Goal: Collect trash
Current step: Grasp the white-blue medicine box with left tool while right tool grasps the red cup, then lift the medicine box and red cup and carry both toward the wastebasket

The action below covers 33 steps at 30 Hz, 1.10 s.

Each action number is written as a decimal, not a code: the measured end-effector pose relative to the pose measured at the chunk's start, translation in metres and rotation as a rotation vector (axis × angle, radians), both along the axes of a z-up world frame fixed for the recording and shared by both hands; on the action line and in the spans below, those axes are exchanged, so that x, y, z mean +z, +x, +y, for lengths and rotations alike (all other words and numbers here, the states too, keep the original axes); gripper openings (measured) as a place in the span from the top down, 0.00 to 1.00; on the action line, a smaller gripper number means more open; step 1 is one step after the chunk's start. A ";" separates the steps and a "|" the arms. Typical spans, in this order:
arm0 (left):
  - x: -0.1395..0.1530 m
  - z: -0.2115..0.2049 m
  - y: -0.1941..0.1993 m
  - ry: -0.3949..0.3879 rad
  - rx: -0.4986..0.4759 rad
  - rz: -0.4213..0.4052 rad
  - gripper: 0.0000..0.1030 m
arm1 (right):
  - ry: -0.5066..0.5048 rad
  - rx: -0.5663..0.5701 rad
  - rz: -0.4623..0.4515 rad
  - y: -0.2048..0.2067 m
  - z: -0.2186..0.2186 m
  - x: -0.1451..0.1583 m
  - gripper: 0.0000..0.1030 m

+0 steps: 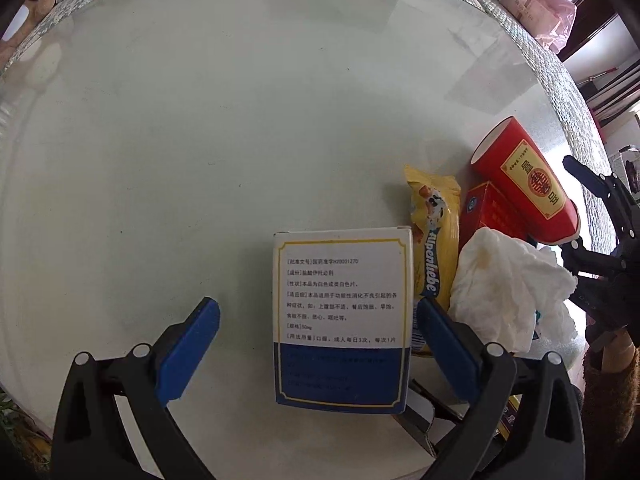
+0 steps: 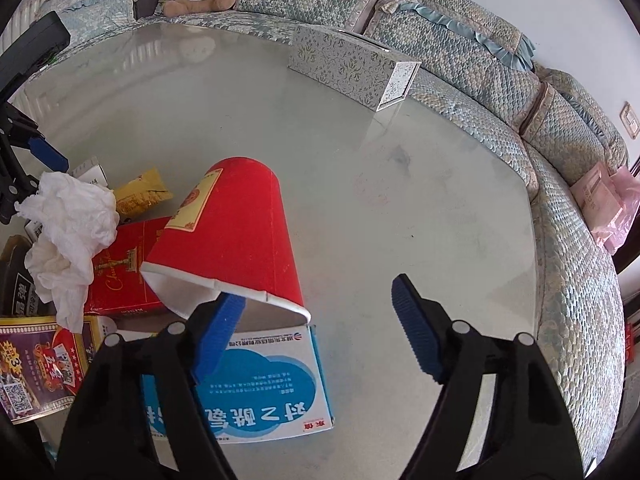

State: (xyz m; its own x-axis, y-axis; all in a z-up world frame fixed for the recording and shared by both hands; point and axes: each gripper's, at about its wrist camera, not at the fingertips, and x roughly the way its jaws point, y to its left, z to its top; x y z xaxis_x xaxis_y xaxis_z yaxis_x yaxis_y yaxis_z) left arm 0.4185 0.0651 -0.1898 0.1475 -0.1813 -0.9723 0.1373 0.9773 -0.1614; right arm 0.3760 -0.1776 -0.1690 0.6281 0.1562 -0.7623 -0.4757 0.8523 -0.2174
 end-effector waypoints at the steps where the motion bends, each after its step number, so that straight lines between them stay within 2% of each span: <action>1: -0.002 -0.001 0.001 -0.012 0.000 0.005 0.07 | 0.002 0.000 0.000 0.001 0.000 -0.001 0.28; 5: -0.003 0.002 0.004 -0.035 0.000 0.007 0.08 | 0.023 0.002 -0.003 0.005 0.001 0.002 0.29; 12: 0.003 -0.001 0.000 -0.009 -0.003 -0.022 0.21 | 0.036 -0.006 0.005 0.009 0.006 0.002 0.61; 16: 0.003 -0.006 -0.002 -0.002 -0.005 -0.026 0.21 | 0.036 -0.014 0.008 0.011 0.007 0.001 0.63; 20: 0.001 -0.021 -0.010 0.090 -0.040 -0.054 0.21 | 0.042 -0.022 0.009 0.011 0.008 0.001 0.65; 21: 0.001 -0.025 -0.011 0.113 -0.047 -0.063 0.23 | 0.042 -0.024 0.012 0.012 0.008 0.001 0.71; 24: 0.003 -0.031 -0.014 0.152 -0.062 -0.087 0.39 | 0.049 -0.033 0.023 0.013 0.007 0.000 0.85; 25: 0.004 -0.031 -0.014 0.152 -0.063 -0.087 0.42 | 0.052 -0.035 0.023 0.013 0.006 0.000 0.87; 29: 0.005 -0.029 -0.013 0.132 -0.052 -0.081 0.42 | 0.069 -0.044 0.025 0.014 0.005 0.003 0.95; 33: 0.008 -0.027 -0.013 0.087 -0.047 -0.072 0.42 | 0.065 -0.049 -0.001 0.011 0.006 0.011 0.96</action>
State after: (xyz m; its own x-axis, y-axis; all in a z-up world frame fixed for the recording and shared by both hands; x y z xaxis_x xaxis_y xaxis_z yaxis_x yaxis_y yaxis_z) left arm 0.4056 0.0377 -0.1821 0.2104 -0.1049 -0.9720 0.1918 0.9793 -0.0641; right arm 0.3866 -0.1719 -0.1583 0.6371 0.1745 -0.7508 -0.4328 0.8870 -0.1611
